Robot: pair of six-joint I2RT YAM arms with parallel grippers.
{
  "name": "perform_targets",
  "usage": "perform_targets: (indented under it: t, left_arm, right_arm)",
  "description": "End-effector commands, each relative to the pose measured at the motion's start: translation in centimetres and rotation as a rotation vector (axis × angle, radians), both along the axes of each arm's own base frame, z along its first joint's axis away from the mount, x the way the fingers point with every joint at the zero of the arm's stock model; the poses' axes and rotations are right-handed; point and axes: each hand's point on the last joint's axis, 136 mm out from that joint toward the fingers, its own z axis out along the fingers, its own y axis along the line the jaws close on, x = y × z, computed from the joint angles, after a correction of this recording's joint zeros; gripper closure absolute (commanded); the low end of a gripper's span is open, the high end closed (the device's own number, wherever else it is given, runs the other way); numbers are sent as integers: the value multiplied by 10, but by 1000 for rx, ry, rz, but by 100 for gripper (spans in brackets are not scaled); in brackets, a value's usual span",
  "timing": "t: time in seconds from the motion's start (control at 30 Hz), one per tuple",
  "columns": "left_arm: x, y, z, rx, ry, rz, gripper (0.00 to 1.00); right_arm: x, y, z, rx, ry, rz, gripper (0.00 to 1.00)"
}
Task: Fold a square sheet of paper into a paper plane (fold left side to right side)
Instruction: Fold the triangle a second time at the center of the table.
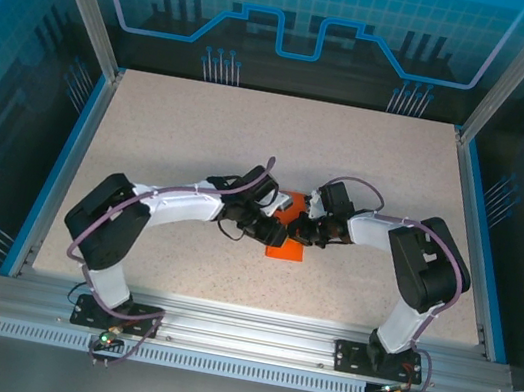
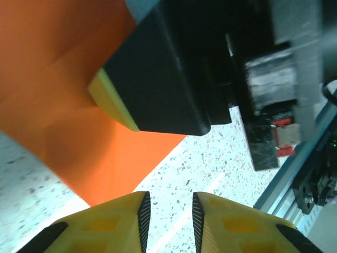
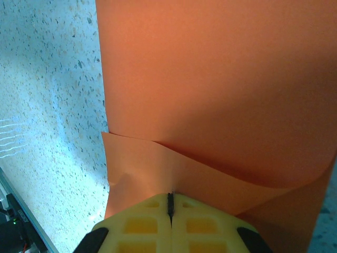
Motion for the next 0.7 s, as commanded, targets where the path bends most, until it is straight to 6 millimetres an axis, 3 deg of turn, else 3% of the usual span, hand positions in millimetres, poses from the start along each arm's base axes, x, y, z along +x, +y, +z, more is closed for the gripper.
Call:
perform_targets:
  t: [0.0,0.2,0.67]
  left_arm:
    - [-11,-9,-10,-47,98,-27,70]
    - [-10,-9,-25,-19,115,-28,71]
    - [-10,13,-55,99,106,28,75]
  right_arm:
    - [-18,-10,-19,-67,64,0,100]
    - [-18,-10,-20,-69,65,0,100]
    - [-19,-12,-21,-78,71,3,100]
